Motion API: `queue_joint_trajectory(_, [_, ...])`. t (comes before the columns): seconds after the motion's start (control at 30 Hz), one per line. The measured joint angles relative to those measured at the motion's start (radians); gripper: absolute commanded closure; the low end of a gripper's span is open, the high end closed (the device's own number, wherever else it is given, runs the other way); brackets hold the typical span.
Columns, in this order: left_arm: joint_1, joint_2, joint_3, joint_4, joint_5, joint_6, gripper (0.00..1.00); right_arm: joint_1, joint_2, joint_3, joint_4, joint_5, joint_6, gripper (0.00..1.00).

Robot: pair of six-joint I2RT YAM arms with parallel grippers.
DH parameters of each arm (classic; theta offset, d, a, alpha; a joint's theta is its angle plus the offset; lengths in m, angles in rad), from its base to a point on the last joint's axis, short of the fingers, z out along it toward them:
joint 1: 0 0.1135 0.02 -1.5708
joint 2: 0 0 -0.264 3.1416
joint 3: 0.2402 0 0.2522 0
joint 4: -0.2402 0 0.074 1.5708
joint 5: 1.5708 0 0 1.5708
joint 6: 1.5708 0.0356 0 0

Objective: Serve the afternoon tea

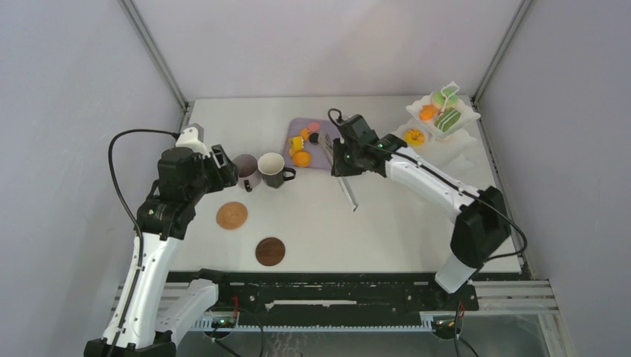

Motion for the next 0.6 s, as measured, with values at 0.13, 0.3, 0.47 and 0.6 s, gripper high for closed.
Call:
queue_joint_trajectory(0.13, [0.000, 0.002, 0.000, -0.003, -0.017, 0.005, 0.33, 0.000, 0.142, 0.141, -0.036, -0.024, -0.026, 0.56])
queue_joint_trajectory(0.3, [0.002, 0.017, 0.000, -0.006, -0.026, 0.013, 0.33, 0.000, 0.274, 0.278, -0.068, -0.048, -0.038, 0.52])
queue_joint_trajectory(0.47, [0.005, 0.029, 0.000, -0.011, -0.039, 0.029, 0.33, 0.000, 0.346, 0.361, -0.087, -0.068, -0.039, 0.47])
queue_joint_trajectory(0.6, [0.008, 0.032, 0.000, -0.017, -0.043, 0.030, 0.33, -0.001, 0.393, 0.439, -0.098, -0.081, -0.041, 0.46])
